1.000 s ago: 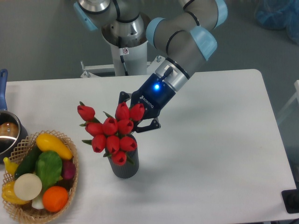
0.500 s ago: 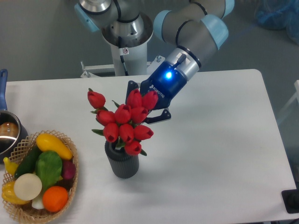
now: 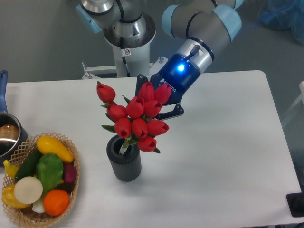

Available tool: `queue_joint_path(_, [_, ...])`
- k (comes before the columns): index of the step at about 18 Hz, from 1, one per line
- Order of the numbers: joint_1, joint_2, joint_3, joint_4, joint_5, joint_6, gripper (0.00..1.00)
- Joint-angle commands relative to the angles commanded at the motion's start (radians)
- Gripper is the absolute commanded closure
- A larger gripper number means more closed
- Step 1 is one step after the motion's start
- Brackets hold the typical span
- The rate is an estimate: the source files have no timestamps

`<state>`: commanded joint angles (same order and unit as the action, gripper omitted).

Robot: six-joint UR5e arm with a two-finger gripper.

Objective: Pick up the flowers from the vase
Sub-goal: 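Lift the gripped tulips straight up out of the black vase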

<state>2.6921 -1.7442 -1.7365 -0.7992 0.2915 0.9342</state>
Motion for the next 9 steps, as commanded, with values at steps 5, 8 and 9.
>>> queue_joint_path(5, [0.021,0.015,0.000,-0.002,-0.026,-0.002,0.93])
queue_joint_path(8, [0.035,0.017,0.009,0.000,-0.028,-0.002,0.92])
queue_joint_path(9, [0.038,0.017,0.009,0.000,-0.028,0.000,0.92])
